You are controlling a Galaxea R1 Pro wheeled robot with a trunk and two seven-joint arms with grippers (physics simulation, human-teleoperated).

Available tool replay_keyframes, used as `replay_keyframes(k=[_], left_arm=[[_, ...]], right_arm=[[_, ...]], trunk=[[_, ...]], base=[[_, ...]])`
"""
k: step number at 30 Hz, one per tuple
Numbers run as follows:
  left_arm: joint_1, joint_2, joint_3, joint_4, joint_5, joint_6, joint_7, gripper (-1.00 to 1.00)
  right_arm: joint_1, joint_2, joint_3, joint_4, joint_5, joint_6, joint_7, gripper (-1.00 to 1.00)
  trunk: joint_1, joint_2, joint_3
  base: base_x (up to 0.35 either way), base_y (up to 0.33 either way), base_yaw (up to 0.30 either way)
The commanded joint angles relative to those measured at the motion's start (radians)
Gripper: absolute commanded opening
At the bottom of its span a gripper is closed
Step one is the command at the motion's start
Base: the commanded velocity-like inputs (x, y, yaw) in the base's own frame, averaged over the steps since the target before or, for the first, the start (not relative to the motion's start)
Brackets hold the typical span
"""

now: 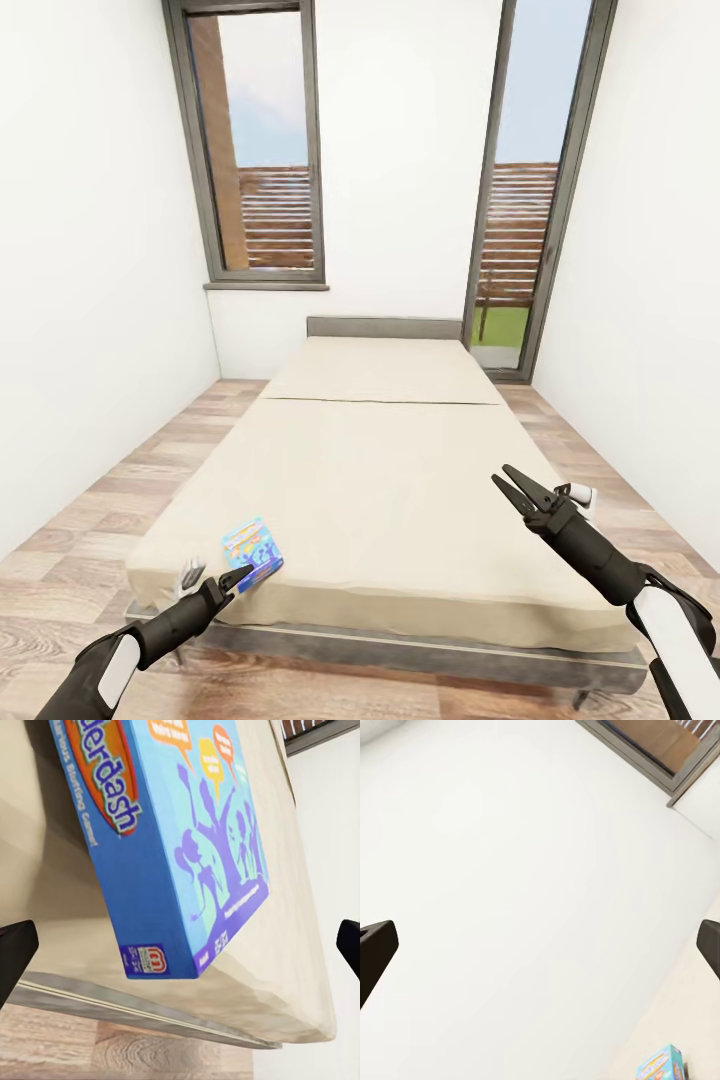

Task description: Put all the toys in the child's room - the three board games (two on the bed and one on the table), the two jigsaw puzzles on the table, and the tennis ball on the table - inside the toy box on the table in the child's room.

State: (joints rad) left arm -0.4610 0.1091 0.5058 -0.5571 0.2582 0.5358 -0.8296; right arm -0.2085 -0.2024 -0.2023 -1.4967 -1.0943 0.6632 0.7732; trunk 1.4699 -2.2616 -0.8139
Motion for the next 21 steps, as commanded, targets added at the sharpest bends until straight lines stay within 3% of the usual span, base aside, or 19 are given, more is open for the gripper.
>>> replay_keyframes(k=[1, 21], left_arm=[[-0.001, 0.000, 0.002, 0.000, 0.005, 0.007, -0.002, 1.00], [-0.001, 0.000, 0.002, 0.000, 0.003, 0.008, -0.002, 1.00]], right_arm=[[0.000, 0.000, 0.000, 0.000, -0.005, 0.006, 0.000, 1.00], [0.000, 0.001, 0.000, 0.000, -0.004, 0.006, 0.000, 1.00]], trunk=[[0.000, 0.000, -0.001], [0.000, 0.000, -0.001]], base=[[0.000, -0.015, 0.000], [0.012, -0.002, 0.000]])
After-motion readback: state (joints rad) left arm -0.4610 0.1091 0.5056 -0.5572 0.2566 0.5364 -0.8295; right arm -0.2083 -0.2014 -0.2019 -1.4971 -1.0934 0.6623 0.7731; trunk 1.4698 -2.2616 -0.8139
